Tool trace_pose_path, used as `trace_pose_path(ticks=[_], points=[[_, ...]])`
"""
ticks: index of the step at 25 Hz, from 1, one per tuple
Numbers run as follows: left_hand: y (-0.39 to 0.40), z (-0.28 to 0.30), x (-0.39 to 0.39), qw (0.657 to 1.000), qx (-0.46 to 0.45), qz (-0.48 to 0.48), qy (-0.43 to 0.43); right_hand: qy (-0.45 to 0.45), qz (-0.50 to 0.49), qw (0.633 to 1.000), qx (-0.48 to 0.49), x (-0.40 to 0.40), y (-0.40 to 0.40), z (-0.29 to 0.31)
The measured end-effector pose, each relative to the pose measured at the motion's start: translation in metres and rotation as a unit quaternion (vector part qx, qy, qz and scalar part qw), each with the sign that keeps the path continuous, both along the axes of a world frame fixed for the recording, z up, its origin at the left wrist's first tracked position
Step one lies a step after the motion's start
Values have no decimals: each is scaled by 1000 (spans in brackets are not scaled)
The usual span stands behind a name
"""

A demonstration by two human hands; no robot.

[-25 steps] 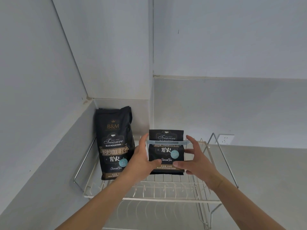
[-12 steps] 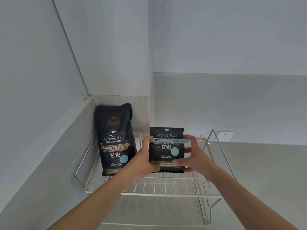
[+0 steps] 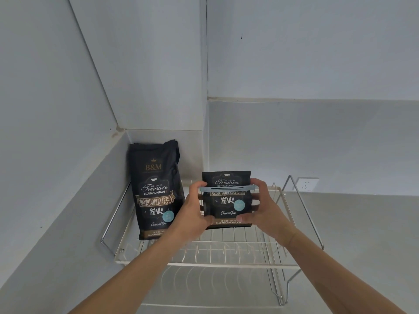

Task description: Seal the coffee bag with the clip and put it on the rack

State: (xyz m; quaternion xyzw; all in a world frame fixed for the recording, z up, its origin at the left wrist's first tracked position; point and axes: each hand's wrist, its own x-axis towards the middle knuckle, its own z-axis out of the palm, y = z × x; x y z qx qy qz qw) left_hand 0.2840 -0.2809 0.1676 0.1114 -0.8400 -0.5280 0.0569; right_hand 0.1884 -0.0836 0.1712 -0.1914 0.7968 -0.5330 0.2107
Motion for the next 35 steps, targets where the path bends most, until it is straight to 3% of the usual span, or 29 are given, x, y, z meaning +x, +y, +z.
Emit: trace_pose_path(ticks=[5, 12, 20, 27, 35], points=[[-1, -3, -4, 998, -20, 11, 52, 53, -1, 999, -5, 0, -2, -5], [0, -9, -4, 996, -61, -3, 58, 72, 34, 996, 36, -3, -4, -1], [1, -8, -4, 998, 15, 47, 50, 66, 1, 998, 20, 0, 1, -3], [2, -11, -5, 998, -24, 49, 36, 85, 1, 996, 40, 1, 3, -5], [2, 0, -4, 997, -8, 54, 45, 89, -12, 995, 38, 7, 1, 11]])
